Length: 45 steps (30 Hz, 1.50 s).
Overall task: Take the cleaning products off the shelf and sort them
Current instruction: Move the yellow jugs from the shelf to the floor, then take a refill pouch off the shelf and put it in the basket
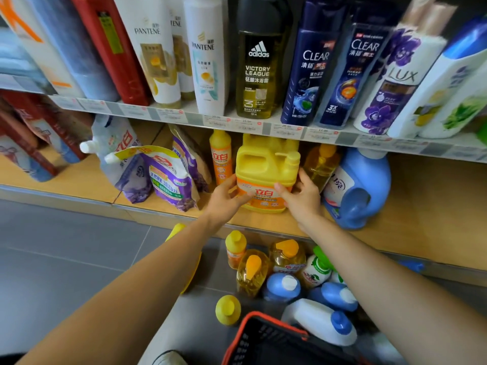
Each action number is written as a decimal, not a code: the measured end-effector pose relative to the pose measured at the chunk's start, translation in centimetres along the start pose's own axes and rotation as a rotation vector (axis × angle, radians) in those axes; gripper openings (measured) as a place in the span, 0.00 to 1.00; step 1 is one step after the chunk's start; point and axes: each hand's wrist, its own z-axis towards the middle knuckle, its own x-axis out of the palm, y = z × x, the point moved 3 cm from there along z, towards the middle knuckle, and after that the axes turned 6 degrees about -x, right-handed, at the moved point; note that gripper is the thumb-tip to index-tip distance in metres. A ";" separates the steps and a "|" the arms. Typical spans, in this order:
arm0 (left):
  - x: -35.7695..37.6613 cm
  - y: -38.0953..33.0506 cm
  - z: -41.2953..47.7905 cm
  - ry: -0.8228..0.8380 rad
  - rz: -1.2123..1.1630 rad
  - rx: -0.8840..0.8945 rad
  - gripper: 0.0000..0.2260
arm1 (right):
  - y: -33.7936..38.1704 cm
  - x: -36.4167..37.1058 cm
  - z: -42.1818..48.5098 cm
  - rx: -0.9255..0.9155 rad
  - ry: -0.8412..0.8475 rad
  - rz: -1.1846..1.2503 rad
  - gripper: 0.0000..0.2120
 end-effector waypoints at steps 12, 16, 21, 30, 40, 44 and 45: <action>-8.6 -7.2 -6.5 -0.697 1.248 0.779 0.17 | 3.1 3.2 -4.7 -0.107 -0.158 -0.370 0.11; -12.9 -8.4 -6.9 -0.737 1.386 0.612 0.24 | 6.8 4.2 -4.9 -0.534 -0.044 -0.589 0.17; -15.7 -9.3 -6.4 -0.551 1.250 0.584 0.08 | 7.6 4.7 -3.6 -0.507 0.288 -0.933 0.38; -16.0 -12.5 -8.5 -0.522 1.053 0.614 0.11 | 11.4 6.6 -4.2 -0.300 0.505 -0.759 0.40; -10.6 -18.1 -14.4 -0.339 0.399 0.597 0.05 | 17.5 5.1 -7.6 -0.408 0.453 -0.151 0.13; -7.6 -19.1 -16.5 -0.257 0.278 0.560 0.05 | 18.1 1.0 -8.7 -0.388 0.455 -0.086 0.11; -6.9 -19.2 -16.9 -0.239 0.276 0.555 0.05 | 17.9 0.1 -9.3 -0.382 0.448 -0.078 0.10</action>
